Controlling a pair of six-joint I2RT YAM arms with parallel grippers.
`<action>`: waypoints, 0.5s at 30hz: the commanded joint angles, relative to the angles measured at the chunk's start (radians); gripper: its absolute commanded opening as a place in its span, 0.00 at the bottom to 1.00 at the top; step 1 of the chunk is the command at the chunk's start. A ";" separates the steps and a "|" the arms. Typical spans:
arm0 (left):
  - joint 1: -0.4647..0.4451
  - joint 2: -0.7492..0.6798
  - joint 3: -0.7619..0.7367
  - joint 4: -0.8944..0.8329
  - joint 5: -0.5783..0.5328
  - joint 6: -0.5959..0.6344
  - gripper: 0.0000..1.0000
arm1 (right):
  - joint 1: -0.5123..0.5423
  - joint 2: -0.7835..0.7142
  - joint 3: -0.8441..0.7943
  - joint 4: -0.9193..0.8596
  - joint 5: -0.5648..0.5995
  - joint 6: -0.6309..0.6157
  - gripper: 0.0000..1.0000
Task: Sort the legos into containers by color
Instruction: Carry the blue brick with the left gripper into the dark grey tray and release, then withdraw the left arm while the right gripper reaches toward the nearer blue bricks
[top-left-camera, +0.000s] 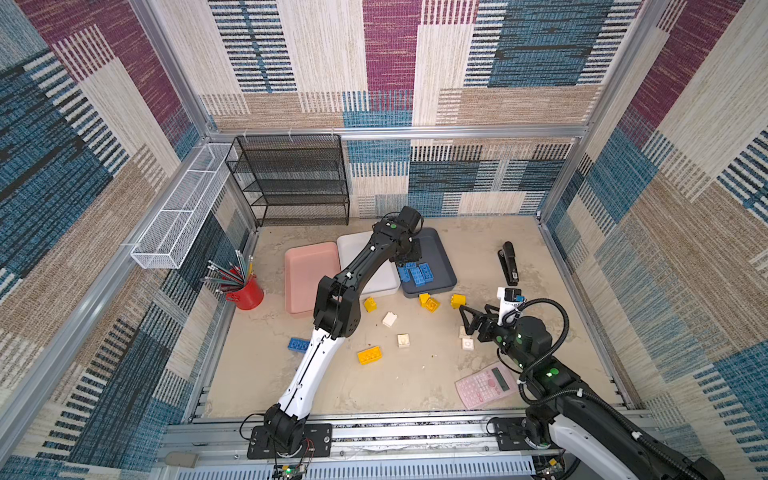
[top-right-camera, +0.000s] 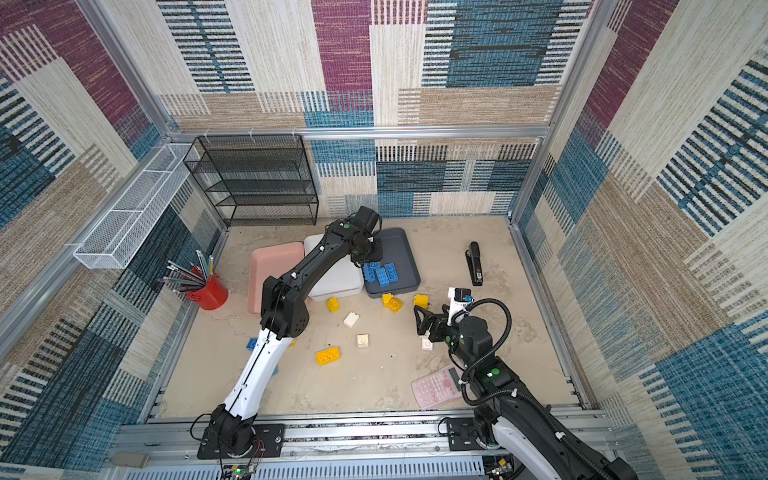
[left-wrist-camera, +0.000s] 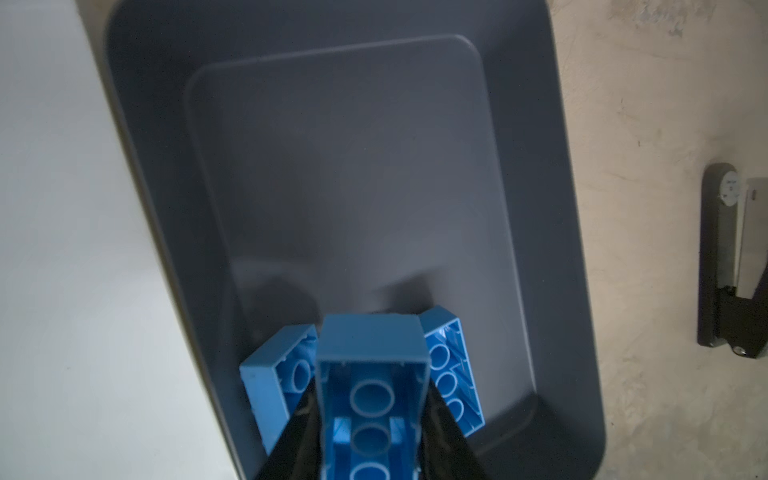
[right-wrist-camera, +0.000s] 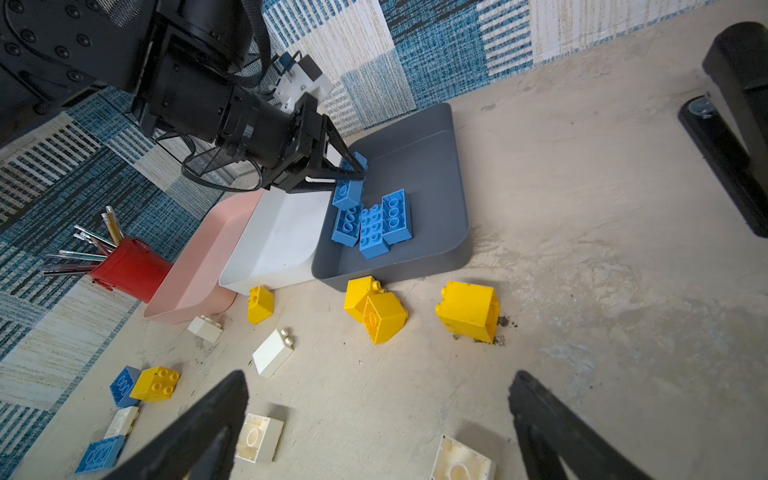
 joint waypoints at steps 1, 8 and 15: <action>0.000 -0.001 0.012 0.037 0.011 0.000 0.39 | 0.001 0.008 0.013 0.012 -0.015 -0.009 0.99; 0.001 -0.045 0.011 0.048 -0.014 0.029 0.61 | 0.001 0.039 0.037 0.012 -0.071 -0.028 0.99; 0.000 -0.166 -0.088 0.050 -0.034 0.047 0.66 | 0.003 0.093 0.099 -0.029 -0.133 -0.047 0.99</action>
